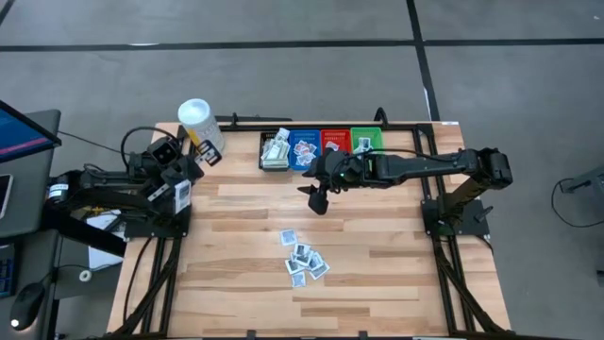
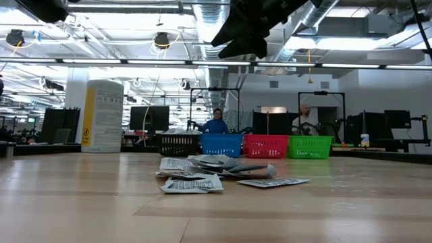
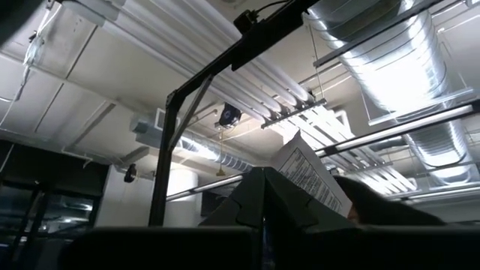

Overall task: Pick & Place First Aid Supplies
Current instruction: Put the gray towelette pack in the red bin

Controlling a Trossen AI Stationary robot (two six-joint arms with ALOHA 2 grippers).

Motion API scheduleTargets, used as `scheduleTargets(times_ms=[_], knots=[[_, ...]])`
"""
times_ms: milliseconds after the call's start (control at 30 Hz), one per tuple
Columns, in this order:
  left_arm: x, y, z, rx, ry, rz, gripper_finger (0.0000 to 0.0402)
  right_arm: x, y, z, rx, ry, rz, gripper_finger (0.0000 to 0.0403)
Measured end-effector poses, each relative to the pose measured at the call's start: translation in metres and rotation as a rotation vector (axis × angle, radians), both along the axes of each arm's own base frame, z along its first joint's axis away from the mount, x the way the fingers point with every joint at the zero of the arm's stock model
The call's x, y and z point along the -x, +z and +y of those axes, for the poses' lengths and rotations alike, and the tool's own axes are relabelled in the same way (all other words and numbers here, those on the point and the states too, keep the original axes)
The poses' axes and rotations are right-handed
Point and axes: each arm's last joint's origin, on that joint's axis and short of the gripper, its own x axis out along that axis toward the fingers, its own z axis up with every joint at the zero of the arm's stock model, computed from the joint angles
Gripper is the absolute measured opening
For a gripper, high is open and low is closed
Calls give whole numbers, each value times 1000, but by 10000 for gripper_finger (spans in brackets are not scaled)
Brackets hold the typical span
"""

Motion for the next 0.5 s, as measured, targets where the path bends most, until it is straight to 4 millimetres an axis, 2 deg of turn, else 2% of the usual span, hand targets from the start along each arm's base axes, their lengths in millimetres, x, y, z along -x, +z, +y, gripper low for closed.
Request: scheduleTargets(times_ms=[167,367,500], knots=[[0,0,0,7,-24,15,7,-6,-7,-1,0,-1,0,214],[0,0,0,7,-25,16,5,-25,-26,-1,-3,-4,-31,214],[0,0,0,7,-25,16,6,-30,-32,-5,-6,-11,-29,214]])
